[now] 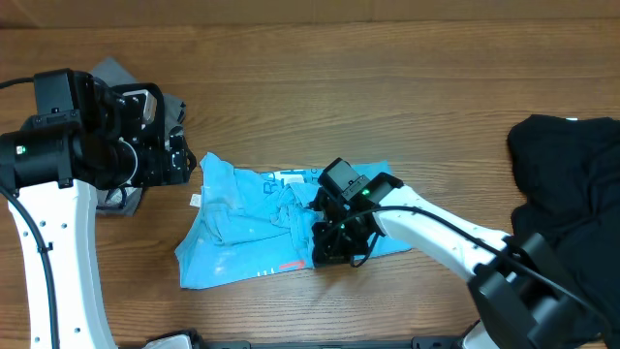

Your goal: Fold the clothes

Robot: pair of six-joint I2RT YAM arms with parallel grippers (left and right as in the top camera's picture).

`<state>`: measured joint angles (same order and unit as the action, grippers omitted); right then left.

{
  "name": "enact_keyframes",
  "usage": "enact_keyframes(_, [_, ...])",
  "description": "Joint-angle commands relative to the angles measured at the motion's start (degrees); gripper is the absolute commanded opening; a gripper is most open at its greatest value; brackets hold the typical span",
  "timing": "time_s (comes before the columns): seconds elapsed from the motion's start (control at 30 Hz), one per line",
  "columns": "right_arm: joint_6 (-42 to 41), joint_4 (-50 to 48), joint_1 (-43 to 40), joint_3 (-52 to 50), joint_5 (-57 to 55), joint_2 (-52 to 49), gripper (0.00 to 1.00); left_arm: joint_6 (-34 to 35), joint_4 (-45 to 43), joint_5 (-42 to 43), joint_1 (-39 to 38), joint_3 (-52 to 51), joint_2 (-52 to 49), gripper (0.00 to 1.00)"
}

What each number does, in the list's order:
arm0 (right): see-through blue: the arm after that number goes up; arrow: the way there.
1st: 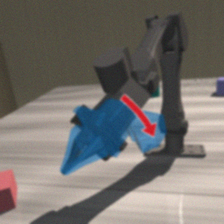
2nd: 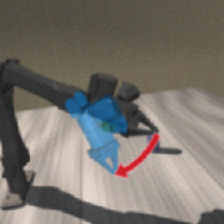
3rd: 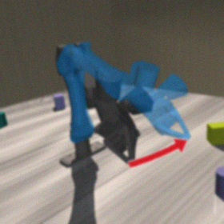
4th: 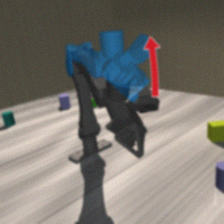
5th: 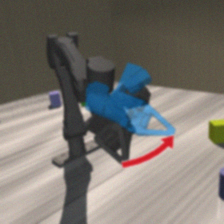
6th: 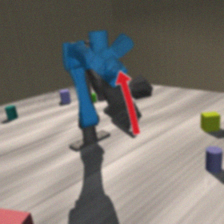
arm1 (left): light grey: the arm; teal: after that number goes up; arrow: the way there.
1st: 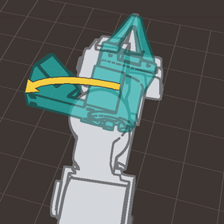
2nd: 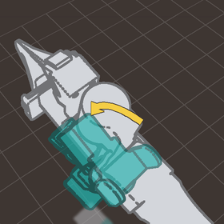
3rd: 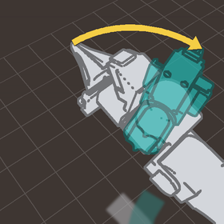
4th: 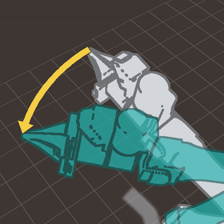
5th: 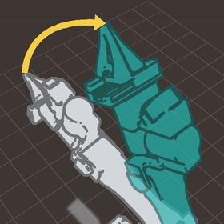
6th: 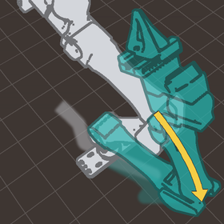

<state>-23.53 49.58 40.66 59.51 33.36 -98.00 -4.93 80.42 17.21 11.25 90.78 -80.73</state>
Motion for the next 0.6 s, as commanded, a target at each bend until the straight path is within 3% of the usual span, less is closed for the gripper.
enact_keyframes(0.0, [2.12, -0.35, -1.07, 1.99, -9.55, 9.18, 0.05, -0.66, 1.09, 0.2, -0.13, 0.44, 0.22, 0.97])
enact_keyframes(0.13, [-5.35, -1.31, -1.2, 2.82, -23.69, 14.51, 0.07, -0.66, 3.23, 0.22, -0.13, 0.44, 0.22, 1.0])
enact_keyframes(0.23, [-9.55, -2.75, -1.2, 2.54, -28.26, 14.05, 0.07, -0.68, 4.55, 0.17, -0.13, 0.44, 0.22, 0.97])
enact_keyframes(0.43, [-18.16, -9.18, -1.2, 0.11, -27.54, 6.23, 0.06, -0.57, 6.14, -0.85, -0.13, 0.39, 0.22, 0.9])
enact_keyframes(0.57, [-20.04, -20.17, -1.2, 0.09, -20.61, -1.38, 0.06, 1.14, 6.12, -1.73, -0.13, -0.13, 0.22, 0.91])
